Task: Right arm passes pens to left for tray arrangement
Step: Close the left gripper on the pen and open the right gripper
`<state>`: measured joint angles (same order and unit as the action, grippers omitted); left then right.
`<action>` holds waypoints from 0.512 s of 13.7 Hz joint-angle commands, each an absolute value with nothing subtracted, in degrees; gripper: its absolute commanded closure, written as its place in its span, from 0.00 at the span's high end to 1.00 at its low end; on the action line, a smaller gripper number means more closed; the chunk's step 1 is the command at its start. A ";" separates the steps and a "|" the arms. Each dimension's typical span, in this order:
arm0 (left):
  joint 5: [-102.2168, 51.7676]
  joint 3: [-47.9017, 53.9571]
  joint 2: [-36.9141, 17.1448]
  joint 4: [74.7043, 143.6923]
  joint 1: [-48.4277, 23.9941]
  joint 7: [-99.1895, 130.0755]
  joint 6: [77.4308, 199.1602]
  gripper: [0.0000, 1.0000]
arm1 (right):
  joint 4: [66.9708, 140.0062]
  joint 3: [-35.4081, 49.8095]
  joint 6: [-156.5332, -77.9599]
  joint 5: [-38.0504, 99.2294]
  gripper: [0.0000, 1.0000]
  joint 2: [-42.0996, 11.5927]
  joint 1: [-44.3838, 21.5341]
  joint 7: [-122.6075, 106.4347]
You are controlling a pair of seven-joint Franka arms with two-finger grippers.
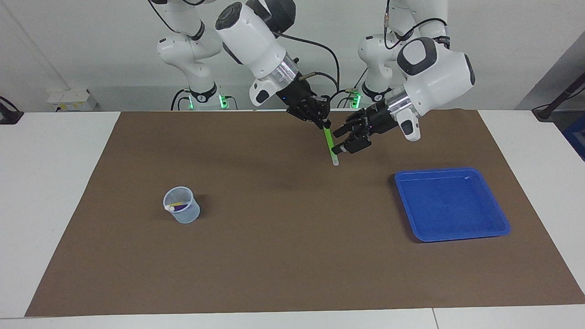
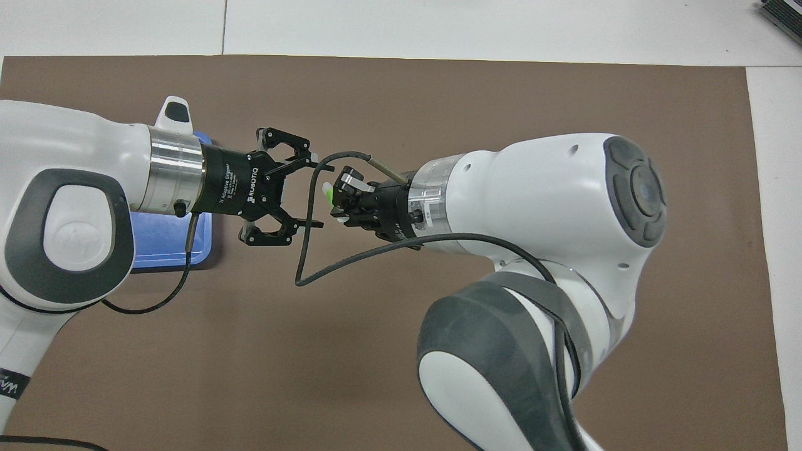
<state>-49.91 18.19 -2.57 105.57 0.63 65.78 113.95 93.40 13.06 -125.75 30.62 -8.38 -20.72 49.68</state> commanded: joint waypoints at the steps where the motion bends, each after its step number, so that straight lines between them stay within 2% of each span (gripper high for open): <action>1: -49.04 18.28 -1.93 106.79 0.36 64.07 114.87 0.73 | 94.22 13.27 -126.56 31.55 0.15 -8.00 -20.48 50.01; 3: -49.04 18.28 -1.93 106.96 -0.17 64.07 115.22 0.59 | 94.22 13.27 -126.65 31.38 0.15 -8.00 -20.48 49.92; 5: -49.04 18.28 -1.85 106.96 -0.18 63.98 115.14 0.58 | 94.22 13.27 -126.56 31.29 0.15 -8.00 -20.48 49.92; 7: -48.96 18.28 -1.85 107.05 -0.18 63.90 115.14 0.47 | 94.22 13.27 -126.30 31.11 0.15 -8.00 -20.48 49.92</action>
